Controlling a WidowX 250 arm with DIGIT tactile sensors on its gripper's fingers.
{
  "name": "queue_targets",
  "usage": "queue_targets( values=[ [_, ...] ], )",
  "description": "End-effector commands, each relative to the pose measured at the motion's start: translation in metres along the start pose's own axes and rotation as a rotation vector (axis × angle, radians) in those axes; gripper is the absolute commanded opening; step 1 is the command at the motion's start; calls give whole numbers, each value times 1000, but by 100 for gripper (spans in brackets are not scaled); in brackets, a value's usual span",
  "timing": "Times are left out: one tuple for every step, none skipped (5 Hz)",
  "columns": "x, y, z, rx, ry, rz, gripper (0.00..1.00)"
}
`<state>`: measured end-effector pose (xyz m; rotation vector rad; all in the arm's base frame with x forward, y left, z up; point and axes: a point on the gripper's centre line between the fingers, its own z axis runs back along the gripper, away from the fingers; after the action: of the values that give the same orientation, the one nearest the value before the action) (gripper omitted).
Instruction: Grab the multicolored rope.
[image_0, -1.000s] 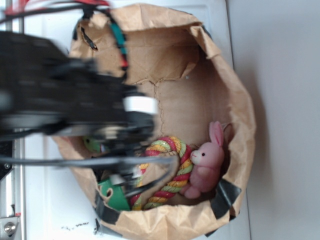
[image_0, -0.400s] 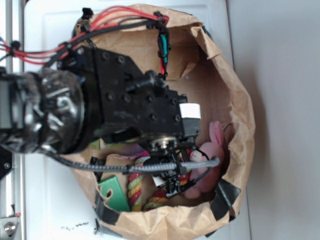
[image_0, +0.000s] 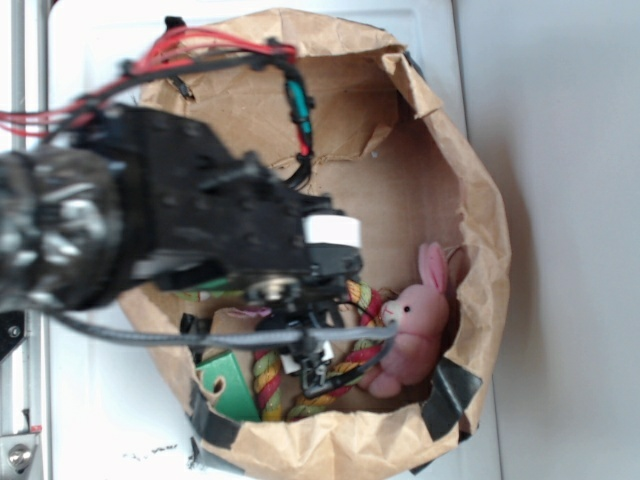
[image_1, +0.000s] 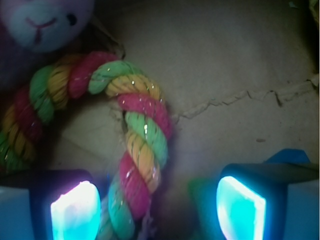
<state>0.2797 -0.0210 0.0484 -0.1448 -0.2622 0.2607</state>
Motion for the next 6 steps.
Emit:
queue_targets(
  values=[
    [6,-11,13,-43,-115,-41,100],
    [6,-14,10,-30,-108,-33,100],
    [10,-17,8,-6,-86,-6,100],
    [20,-21,9,7,-65,31,100],
    [22,-27,11,12,-63,32,100],
    [20,-27,13,9,-64,23,100]
  ],
)
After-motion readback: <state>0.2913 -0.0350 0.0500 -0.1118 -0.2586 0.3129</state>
